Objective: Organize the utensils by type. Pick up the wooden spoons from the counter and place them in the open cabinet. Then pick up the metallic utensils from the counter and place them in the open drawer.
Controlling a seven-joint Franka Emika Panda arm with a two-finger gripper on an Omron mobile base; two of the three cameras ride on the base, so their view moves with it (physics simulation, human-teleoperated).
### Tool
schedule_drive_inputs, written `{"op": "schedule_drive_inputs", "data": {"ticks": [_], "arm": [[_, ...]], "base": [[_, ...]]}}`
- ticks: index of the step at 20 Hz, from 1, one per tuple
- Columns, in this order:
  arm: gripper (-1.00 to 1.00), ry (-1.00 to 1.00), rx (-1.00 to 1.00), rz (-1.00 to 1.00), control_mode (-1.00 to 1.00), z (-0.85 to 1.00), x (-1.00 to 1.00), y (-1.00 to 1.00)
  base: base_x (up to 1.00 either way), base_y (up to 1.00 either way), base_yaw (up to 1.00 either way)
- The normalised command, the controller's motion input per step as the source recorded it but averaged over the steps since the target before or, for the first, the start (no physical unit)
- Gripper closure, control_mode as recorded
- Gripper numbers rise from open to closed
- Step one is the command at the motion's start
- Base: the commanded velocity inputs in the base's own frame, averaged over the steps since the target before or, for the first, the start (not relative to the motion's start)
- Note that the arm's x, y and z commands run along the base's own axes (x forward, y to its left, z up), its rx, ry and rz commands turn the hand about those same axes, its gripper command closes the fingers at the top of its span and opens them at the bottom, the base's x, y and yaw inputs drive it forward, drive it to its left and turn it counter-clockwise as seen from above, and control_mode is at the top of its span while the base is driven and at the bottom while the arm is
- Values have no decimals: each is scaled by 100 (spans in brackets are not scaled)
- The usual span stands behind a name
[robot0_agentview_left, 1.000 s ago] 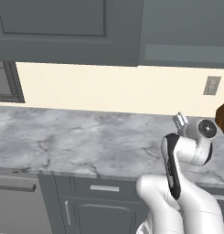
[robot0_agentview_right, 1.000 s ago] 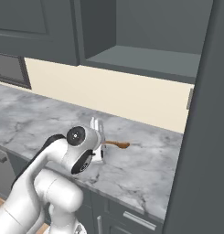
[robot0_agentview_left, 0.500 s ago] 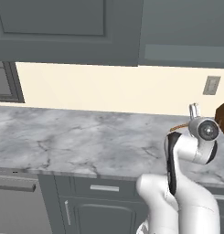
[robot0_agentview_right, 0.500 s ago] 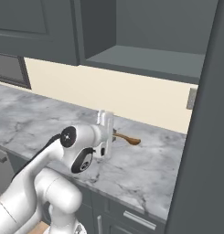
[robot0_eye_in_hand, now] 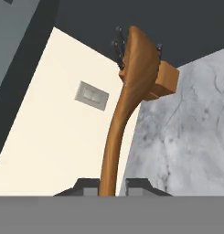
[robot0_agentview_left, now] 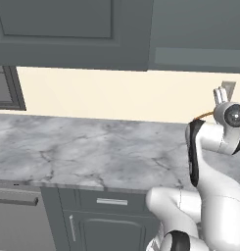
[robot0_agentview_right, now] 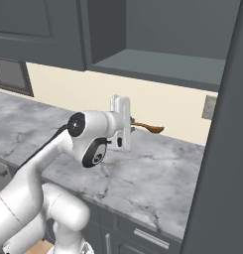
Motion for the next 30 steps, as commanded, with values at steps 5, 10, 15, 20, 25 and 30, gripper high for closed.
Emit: {"op": "schedule_drive_inputs", "data": {"ticks": [5,10,15,20,25,30], "arm": [[100,-13,3,-12,-100,94,-4,-5],[100,-8,9,-6,-100,93,3,-4],[100,-3,11,0,-100,69,51,-32],[100,-2,2,0,-100,57,58,-34],[100,0,0,0,-100,60,54,-31],[100,2,3,0,-100,24,59,-34]], "base": [[0,0,0],[0,0,0],[0,0,0],[0,0,0],[0,0,0],[0,0,0]]}}
